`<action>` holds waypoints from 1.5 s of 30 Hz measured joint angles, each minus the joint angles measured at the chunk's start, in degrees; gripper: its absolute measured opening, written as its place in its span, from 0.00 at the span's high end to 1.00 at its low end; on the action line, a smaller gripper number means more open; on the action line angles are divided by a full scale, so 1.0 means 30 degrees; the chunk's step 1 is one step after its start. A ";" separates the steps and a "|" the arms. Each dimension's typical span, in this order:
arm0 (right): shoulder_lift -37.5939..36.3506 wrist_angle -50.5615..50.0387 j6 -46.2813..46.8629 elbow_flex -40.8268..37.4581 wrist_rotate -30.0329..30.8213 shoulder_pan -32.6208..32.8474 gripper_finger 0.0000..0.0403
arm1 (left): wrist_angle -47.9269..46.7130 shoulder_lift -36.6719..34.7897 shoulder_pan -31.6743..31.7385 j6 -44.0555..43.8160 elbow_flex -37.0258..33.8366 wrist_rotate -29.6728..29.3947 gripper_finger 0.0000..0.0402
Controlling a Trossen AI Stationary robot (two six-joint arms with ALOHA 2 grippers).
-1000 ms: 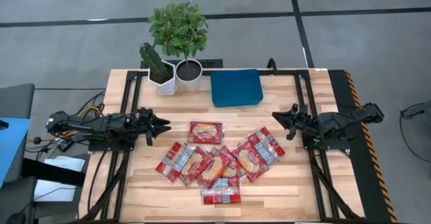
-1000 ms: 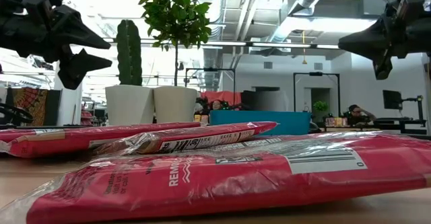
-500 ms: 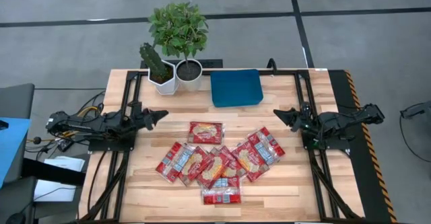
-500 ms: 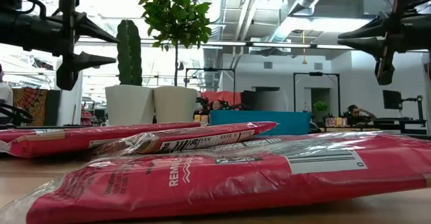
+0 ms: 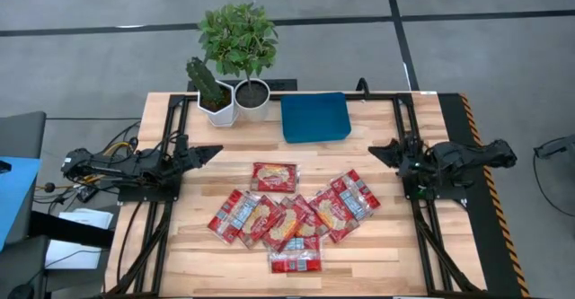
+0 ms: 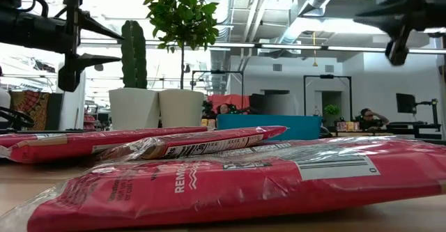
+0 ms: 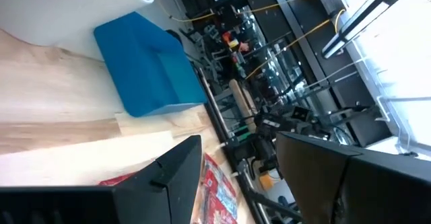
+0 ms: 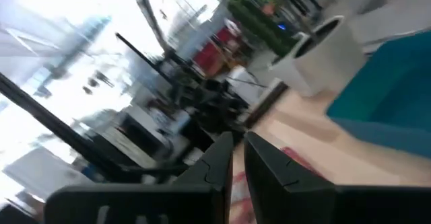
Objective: Sort popcorn bags into baskets
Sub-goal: Put the red popcorn bag into the blue container
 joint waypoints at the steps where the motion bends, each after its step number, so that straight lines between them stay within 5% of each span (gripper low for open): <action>1: 0.0403 -0.1598 0.0008 0.1069 -0.0027 -0.0146 0.84 | 0.0017 0.0000 0.0000 -0.0067 0.0000 -0.0181 0.54; 8: 0.6003 -1.2146 0.1117 0.8136 -0.0964 -0.0640 0.84 | 0.0002 0.0000 0.0000 -0.0406 0.0000 -0.1661 0.54; 14: 1.1949 -1.6328 -0.1430 1.1121 -0.3669 -0.0646 0.79 | -0.0070 0.0000 0.0000 0.0033 0.0000 -0.1933 0.54; 23: 1.9982 -1.9307 -0.0870 1.1471 -0.6231 -0.0750 0.46 | -0.0231 0.0000 -0.0007 0.0431 0.0000 -0.1926 0.54; 28: 2.1864 -1.7932 0.1847 1.0030 -0.6441 -0.0944 0.35 | -0.0352 0.0000 -0.0007 0.0835 0.0000 -0.1933 0.54; 45: 2.0679 -0.9044 0.3206 0.3909 -0.9438 -0.2219 0.34 | -0.0643 0.0000 -0.0007 0.0626 0.0000 -0.1868 0.54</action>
